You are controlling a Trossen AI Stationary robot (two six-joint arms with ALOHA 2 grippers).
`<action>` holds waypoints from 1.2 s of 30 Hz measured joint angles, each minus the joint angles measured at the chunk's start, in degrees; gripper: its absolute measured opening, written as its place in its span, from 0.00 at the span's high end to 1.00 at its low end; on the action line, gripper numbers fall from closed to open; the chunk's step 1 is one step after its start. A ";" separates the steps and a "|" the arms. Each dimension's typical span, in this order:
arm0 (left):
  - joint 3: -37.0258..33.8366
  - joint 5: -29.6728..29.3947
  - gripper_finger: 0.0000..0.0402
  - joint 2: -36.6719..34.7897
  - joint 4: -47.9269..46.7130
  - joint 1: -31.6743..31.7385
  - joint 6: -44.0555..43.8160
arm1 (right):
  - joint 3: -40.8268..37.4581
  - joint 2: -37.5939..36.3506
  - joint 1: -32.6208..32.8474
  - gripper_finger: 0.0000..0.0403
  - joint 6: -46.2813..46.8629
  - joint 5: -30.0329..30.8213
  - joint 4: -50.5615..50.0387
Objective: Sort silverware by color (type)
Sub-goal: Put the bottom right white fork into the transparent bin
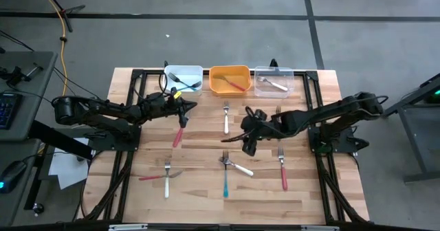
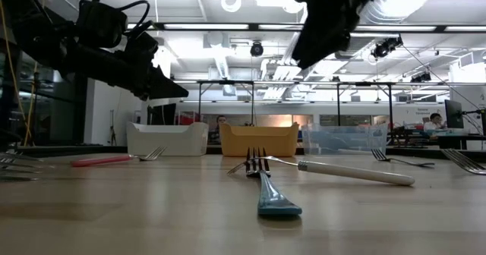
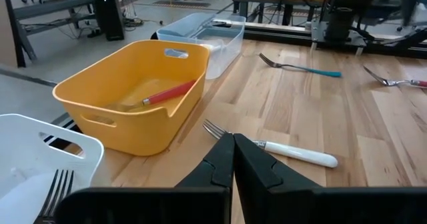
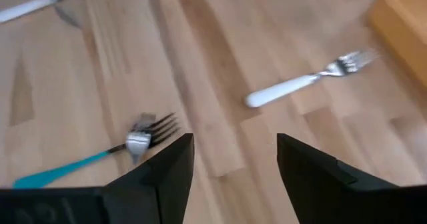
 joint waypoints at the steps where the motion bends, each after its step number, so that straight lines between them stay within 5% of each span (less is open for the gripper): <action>1: 0.00 0.00 1.00 0.00 0.01 0.00 0.00 | 1.32 1.53 0.42 0.50 0.56 -0.23 -0.59; 11: 0.00 0.01 1.00 0.00 0.28 -0.46 0.00 | 17.18 18.43 5.71 0.46 7.59 -7.27 -15.38; 15: 0.02 0.09 1.00 0.00 0.28 -1.17 0.00 | 19.94 24.29 7.36 0.45 9.00 -11.68 -14.77; 26: 0.04 0.07 1.00 -0.02 3.33 -3.03 0.05 | 22.26 33.37 8.20 0.46 10.74 -11.69 -16.10; 36: 0.04 0.03 1.00 -0.02 3.87 -4.02 1.51 | 22.53 36.06 8.22 0.76 10.69 -14.90 -15.49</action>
